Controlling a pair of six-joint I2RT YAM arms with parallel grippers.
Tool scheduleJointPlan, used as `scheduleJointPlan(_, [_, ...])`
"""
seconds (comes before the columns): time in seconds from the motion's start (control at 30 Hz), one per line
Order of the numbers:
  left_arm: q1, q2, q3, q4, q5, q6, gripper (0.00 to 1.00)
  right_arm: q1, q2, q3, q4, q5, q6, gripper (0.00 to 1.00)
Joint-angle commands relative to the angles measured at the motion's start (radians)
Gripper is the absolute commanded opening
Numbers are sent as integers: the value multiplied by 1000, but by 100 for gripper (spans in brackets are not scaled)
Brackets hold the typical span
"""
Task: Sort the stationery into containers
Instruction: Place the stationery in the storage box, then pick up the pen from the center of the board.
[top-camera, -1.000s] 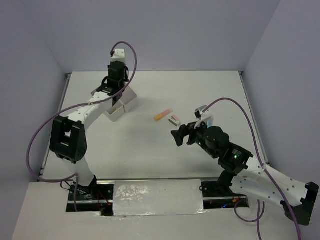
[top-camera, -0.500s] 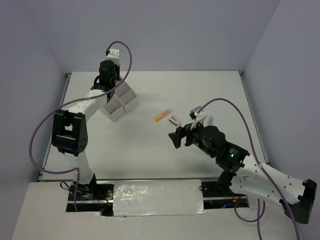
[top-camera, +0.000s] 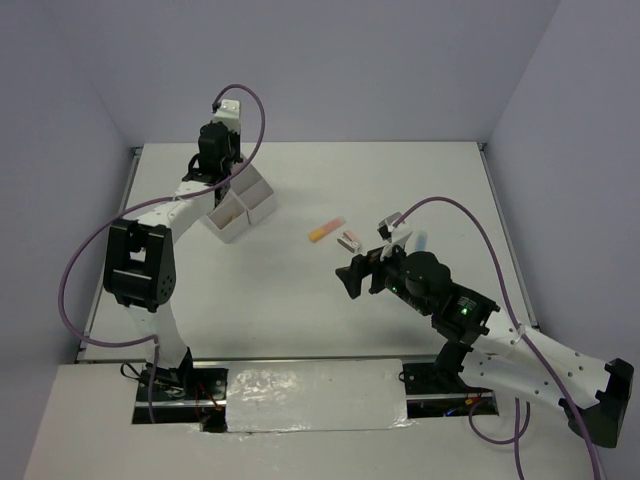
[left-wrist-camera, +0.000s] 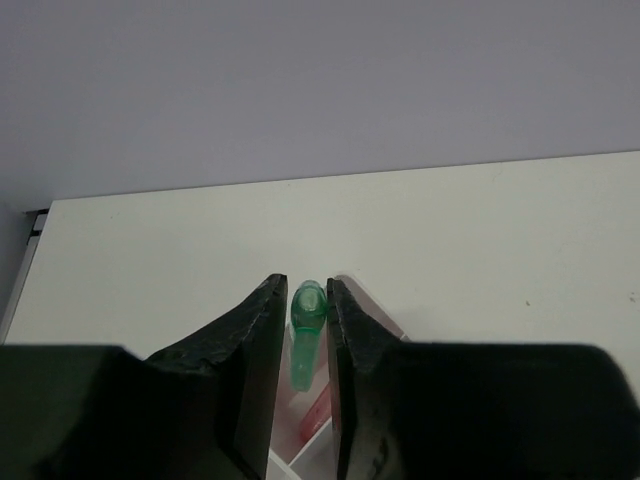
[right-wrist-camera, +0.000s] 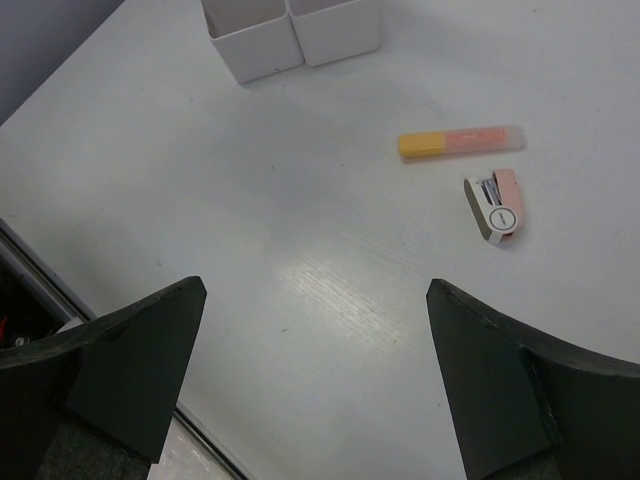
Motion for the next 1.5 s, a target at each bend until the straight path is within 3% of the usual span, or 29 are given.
scheduleJointPlan(0.0, [10,10,-7,71,12,10,36,-5,-12,24,16,-6,2,100])
scheduleJointPlan(0.03, [11,11,-7,69,15,10,45,-3,-12,22,16,-6,3,100])
scheduleJointPlan(0.23, [11,-19,-17,71,29,-41,71,-6,9,38,-9,29,23,100])
scheduleJointPlan(0.37, [10,-56,-14,54,21,-70,74,-26,63,65,-52,69,74,100])
scheduleJointPlan(0.53, [-6,-126,87,-75,-52,-185,90,-315,232,148,-206,-49,196,100])
scheduleJointPlan(0.63, [-9,-108,290,-335,-75,-274,99,-409,322,192,-286,1,218,100])
scheduleJointPlan(0.67, [-6,-94,358,-530,-66,-294,99,-435,374,205,-312,29,227,100])
scheduleJointPlan(0.7, [12,-79,492,-634,-55,-352,99,-467,402,214,-332,70,235,100])
scheduleJointPlan(0.77, [42,-45,612,-867,27,-425,99,-572,468,219,-343,51,253,100])
scheduleJointPlan(0.8, [42,-62,616,-906,61,-440,99,-596,483,214,-334,31,250,100])
scheduleJointPlan(0.87, [37,-112,580,-933,144,-455,99,-653,526,223,-326,37,246,100])
scheduleJointPlan(0.97, [14,-296,389,-911,266,-481,99,-730,596,262,-349,80,233,98])
scheduleJointPlan(1.0, [4,-297,341,-911,276,-481,100,-748,620,271,-352,80,227,98])
scheduleJointPlan(1.07, [-46,-469,210,-871,277,-470,99,-791,675,295,-357,44,212,94])
scheduleJointPlan(1.17, [-84,-600,39,-836,277,-454,99,-796,694,289,-334,34,201,91])
scheduleJointPlan(1.3, [-84,-831,-181,-813,277,-438,99,-798,693,254,-274,-22,181,85])
scheduleJointPlan(1.47, [-86,-1002,-407,-827,339,-342,99,-818,793,274,-274,4,181,84])
